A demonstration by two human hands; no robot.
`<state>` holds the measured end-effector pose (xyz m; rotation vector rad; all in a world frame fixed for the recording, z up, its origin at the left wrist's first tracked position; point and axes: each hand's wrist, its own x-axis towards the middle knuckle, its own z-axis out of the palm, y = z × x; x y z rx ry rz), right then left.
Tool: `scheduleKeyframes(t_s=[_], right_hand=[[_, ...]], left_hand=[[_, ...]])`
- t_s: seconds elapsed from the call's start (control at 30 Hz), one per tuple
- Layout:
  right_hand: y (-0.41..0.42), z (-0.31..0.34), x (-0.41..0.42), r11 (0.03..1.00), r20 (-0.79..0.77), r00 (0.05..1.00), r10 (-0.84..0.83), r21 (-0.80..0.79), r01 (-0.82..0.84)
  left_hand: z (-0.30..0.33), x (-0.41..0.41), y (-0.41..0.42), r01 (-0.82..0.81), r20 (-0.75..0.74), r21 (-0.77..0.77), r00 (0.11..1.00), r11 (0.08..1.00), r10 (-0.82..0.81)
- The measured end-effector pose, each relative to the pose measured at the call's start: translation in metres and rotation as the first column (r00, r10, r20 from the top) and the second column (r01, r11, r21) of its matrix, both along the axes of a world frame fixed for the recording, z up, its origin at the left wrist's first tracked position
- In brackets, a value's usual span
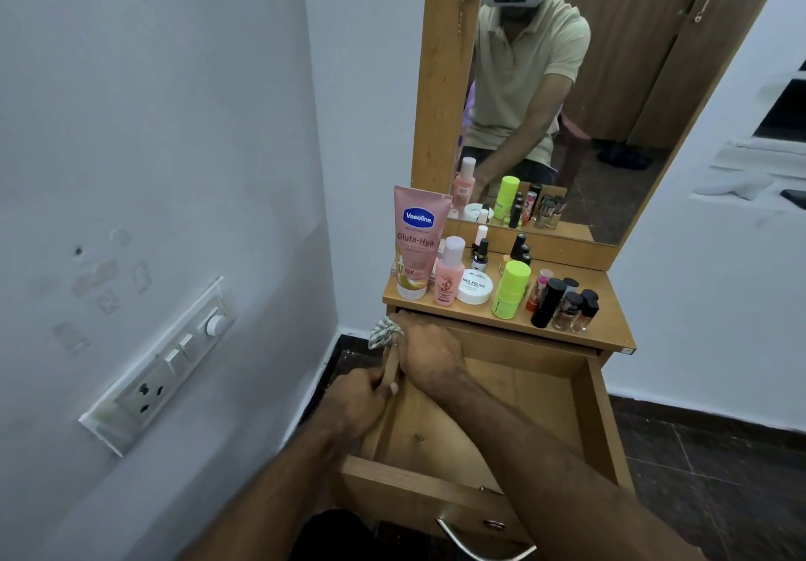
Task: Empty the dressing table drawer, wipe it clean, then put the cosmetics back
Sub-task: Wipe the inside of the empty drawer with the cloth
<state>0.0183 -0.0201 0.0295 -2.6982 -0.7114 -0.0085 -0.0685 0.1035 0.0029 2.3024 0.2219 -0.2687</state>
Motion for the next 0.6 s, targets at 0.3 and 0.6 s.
scheduleKeyframes(t_s=[0.3, 0.6], right_hand=[[-0.010, 0.001, -0.017, 0.998, 0.024, 0.998, 0.062, 0.024, -0.063], [-0.011, -0.010, -0.032, 0.994, 0.010, 0.998, 0.068, 0.086, -0.069]], left_hand=[[-0.007, -0.017, -0.003, -0.019, 0.016, 0.197, 1.000, 0.980, 0.016], [-0.001, -0.027, -0.013, -0.155, 0.197, 0.408, 0.977, 0.900, 0.079]])
